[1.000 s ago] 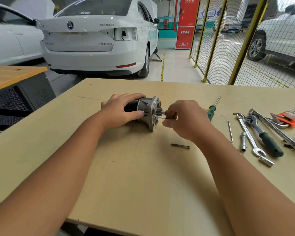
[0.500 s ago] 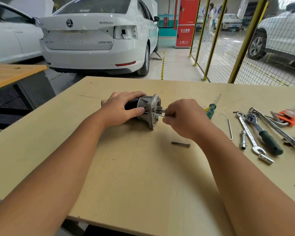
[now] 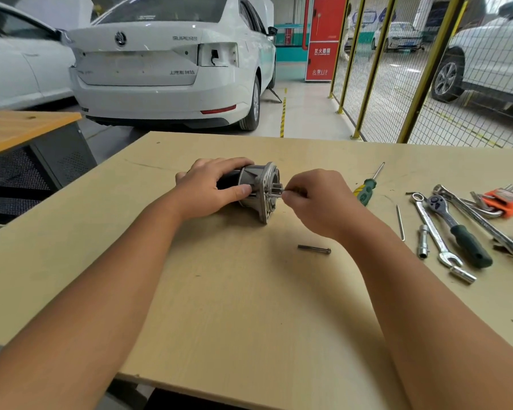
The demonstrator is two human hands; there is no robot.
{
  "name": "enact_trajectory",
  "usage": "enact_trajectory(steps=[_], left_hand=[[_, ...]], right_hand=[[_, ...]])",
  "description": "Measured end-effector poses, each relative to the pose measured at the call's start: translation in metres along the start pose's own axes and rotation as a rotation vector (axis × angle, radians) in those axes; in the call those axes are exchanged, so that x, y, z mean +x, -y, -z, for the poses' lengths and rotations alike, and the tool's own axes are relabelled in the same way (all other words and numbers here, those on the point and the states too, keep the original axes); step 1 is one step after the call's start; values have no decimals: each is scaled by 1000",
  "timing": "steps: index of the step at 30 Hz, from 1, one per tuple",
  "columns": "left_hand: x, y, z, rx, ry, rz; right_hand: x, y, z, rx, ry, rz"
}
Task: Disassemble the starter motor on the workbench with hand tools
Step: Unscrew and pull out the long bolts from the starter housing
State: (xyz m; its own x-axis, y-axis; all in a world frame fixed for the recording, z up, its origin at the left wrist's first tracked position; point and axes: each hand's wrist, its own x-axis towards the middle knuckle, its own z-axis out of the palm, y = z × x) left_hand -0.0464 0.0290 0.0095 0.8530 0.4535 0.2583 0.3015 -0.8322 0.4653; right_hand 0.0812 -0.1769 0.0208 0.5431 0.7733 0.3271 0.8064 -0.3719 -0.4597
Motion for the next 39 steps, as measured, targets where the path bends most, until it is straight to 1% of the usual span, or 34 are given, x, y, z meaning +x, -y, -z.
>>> enact_trajectory(steps=[5,9,14,16,20,23,26,28,33,35,39], left_hand=[[0,1,0,-3,6,1],[0,1,1,1,9,-4],[0,0,1,6,18,-3],[0,0,1,8,14,-5],[1,2,-1,5,7,-3],[1,2,-1,1,5,-2],[1,2,-1,-6,3,-3],[1,1,0,-6,2,-2],[0,1,0,2,7,-1],[0,1,0,5,8,-4],[1,1,-1,7,4,4]], right_hand=[[0,0,0,-44,13,29],[-1,-3,-3,-53,-10,23],[-1,-9,0,42,-32,39],[1,-11,2,47,-10,19],[4,-12,4,-40,64,-16],[3,-10,4,-118,68,-23],[0,-7,4,-202,38,-43],[-1,-7,4,-171,20,-39],[-1,-8,3,26,-6,-28],[-1,-8,2,40,-7,-30],[3,-10,5,-23,56,-64]])
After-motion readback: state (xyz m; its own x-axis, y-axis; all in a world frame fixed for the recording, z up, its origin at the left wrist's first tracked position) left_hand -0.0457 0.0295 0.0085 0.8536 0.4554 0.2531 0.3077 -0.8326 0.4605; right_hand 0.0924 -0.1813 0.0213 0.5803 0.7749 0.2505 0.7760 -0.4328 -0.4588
